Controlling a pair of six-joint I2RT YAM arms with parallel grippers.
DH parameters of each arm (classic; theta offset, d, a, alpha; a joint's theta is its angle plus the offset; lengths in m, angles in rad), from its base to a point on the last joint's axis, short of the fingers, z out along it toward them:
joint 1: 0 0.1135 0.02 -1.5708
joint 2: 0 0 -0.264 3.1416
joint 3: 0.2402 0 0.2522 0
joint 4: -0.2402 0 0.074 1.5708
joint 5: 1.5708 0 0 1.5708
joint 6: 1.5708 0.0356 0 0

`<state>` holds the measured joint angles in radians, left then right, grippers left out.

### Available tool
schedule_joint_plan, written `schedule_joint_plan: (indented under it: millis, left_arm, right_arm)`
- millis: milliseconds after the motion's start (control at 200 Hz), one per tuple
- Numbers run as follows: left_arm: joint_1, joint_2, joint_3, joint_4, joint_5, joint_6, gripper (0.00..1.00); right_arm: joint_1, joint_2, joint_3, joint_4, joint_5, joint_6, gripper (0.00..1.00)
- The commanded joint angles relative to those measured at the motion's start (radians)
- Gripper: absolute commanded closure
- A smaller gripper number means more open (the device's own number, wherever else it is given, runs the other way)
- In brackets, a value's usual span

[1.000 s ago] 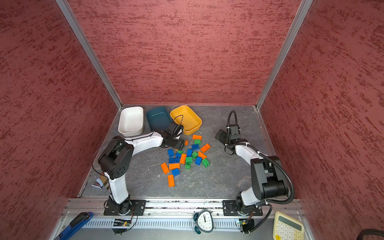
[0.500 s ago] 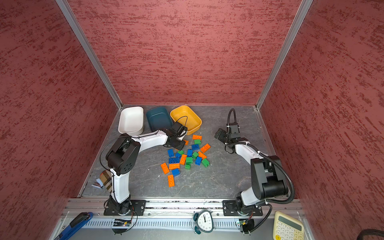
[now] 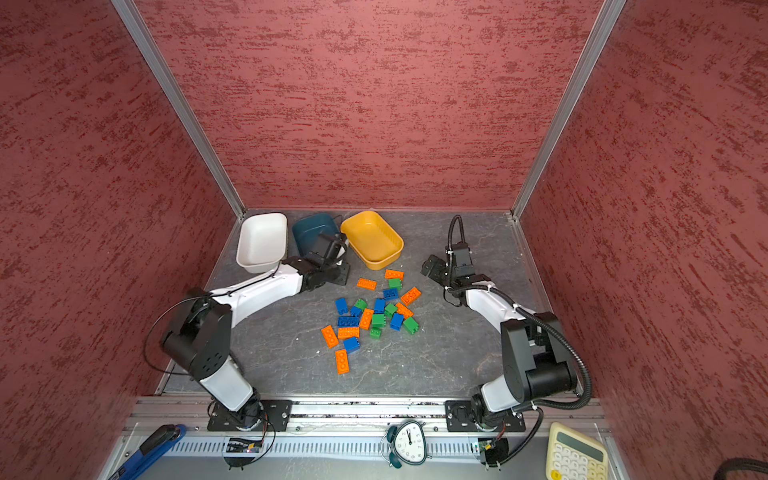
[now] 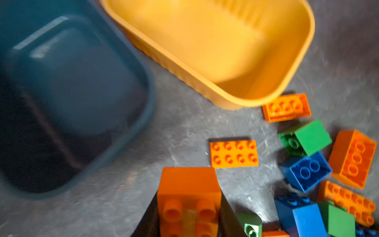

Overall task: Sort the legos into containers by color
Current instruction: 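Release orange brick into white bin with left gripper while right gripper lowers to pile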

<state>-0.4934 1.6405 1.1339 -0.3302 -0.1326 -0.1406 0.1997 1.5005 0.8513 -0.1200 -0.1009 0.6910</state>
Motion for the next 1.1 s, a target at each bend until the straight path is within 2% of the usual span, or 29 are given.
schedule_joint_plan:
  millis: [0, 100, 230, 516, 791, 912, 1012, 1097]
  left_arm:
    - [0.096, -0.091, -0.078, 0.157, -0.061, -0.103, 0.90]
    - [0.205, -0.133, -0.101, 0.206, -0.095, -0.185, 0.89]
    - [0.352, -0.109, -0.048, 0.138, -0.134, -0.283, 0.88]
    - [0.534, 0.062, 0.134, 0.008, -0.111, -0.281, 0.87]
    - [0.591, 0.302, 0.400, -0.138, -0.087, -0.280, 0.87]
    - [0.597, 0.375, 0.503, -0.218, -0.095, -0.304, 0.83]
    - [0.595, 0.400, 0.540, -0.251, -0.074, -0.313, 0.74]
    - [0.592, 0.383, 0.518, -0.230, -0.065, -0.315, 0.60]
  right_arm:
    - [0.006, 0.004, 0.031, 0.036, 0.042, 0.040, 0.01]
    - [0.007, 0.021, 0.045, 0.029, 0.062, 0.046, 0.01]
    - [0.006, 0.040, 0.069, 0.006, 0.064, 0.043, 0.01]
    - [0.007, 0.043, 0.066, 0.022, 0.043, 0.048, 0.01]
    - [0.007, 0.024, 0.059, 0.007, 0.030, 0.037, 0.01]
    - [0.006, 0.011, 0.047, 0.004, 0.033, 0.037, 0.01]
    - [0.007, -0.003, 0.037, 0.004, 0.035, 0.036, 0.01]
    - [0.007, -0.013, 0.027, 0.006, 0.041, 0.035, 0.01]
